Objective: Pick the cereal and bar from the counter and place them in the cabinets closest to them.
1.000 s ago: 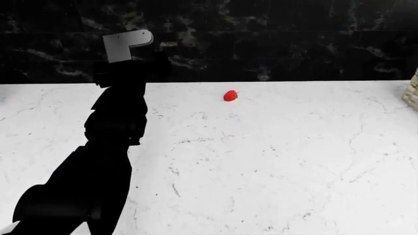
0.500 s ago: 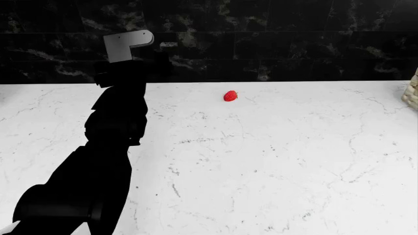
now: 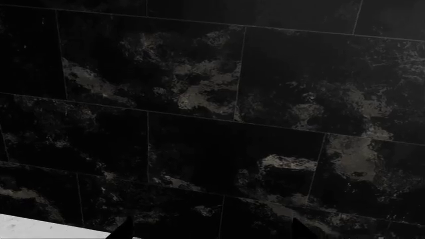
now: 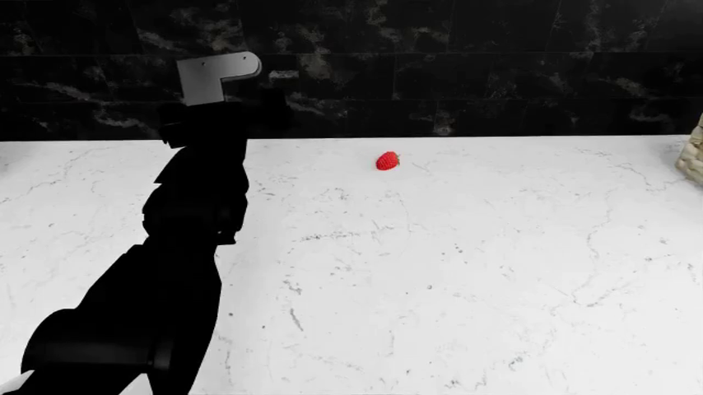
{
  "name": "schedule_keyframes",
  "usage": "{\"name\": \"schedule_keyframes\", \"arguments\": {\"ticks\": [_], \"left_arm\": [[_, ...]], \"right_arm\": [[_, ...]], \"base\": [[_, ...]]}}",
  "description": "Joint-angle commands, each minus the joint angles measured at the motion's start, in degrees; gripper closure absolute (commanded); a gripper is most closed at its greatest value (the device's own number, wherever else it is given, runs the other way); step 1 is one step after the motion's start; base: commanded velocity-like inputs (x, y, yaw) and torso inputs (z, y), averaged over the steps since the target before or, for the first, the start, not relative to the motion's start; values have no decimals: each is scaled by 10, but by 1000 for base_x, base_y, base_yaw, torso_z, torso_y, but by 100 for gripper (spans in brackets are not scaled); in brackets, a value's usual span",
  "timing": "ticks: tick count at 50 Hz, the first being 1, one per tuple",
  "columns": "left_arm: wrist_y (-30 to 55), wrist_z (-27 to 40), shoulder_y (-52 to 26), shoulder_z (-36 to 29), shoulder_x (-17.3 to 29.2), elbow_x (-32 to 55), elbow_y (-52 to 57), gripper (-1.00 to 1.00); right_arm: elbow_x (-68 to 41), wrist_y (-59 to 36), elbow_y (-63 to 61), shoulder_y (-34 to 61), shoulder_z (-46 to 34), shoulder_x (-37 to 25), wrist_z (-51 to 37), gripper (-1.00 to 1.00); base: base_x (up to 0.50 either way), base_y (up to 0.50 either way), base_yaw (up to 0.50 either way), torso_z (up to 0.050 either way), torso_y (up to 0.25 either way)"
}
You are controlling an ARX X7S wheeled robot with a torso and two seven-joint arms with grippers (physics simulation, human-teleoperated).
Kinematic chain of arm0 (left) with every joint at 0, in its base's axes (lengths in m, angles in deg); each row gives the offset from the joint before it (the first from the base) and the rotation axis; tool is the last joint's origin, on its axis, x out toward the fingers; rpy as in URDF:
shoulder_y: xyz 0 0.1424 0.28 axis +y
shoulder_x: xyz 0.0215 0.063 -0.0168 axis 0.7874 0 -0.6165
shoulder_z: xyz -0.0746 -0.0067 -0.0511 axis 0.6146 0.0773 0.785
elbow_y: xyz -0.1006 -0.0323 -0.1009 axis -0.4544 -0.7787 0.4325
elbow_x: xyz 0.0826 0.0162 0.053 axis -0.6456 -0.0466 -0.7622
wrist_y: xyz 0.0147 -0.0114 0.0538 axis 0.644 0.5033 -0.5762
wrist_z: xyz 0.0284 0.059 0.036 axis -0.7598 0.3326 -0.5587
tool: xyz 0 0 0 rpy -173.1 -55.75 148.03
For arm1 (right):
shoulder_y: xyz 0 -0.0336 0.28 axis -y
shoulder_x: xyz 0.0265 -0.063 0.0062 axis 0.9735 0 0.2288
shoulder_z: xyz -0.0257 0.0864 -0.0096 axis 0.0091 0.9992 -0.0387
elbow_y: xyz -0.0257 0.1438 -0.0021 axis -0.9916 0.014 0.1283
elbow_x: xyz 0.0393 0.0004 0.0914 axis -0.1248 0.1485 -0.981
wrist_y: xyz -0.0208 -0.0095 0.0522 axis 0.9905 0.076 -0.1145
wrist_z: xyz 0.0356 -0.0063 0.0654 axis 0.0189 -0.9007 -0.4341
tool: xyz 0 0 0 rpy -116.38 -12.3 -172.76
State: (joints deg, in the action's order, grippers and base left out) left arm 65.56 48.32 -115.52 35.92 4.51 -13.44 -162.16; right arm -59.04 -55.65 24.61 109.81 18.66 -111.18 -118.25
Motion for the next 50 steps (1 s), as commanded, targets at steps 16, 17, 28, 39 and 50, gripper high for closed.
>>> {"name": "schedule_keyframes", "arguments": {"ticks": [16,17,28,39,50], "left_arm": [[-1,-1,1,4,0,-4,0,-100],[-1,-1,1,4,0,-4,0,-100],[-3,0,0,4,0,-1,0,-100],[-3,-1,1,7,0,-4,0,-100],[-49,-21,-9,19,0,42,0,-100]], "right_arm": [[13,6,-99,60,17,-21,-53,-100],[13,6,-100,58,17,-21,-53,-100],[-52,-51,-112,60,36,-14,-89,-100],[-91,-110,-165,71,42,-16,-158,-100],[-108,-129,-195,66,43,-17,-150,-100]], "base": [[0,0,0,0,0],[0,0,0,0,0],[0,0,0,0,0],[0,0,0,0,0],[-353,7,0,0,0]]}}
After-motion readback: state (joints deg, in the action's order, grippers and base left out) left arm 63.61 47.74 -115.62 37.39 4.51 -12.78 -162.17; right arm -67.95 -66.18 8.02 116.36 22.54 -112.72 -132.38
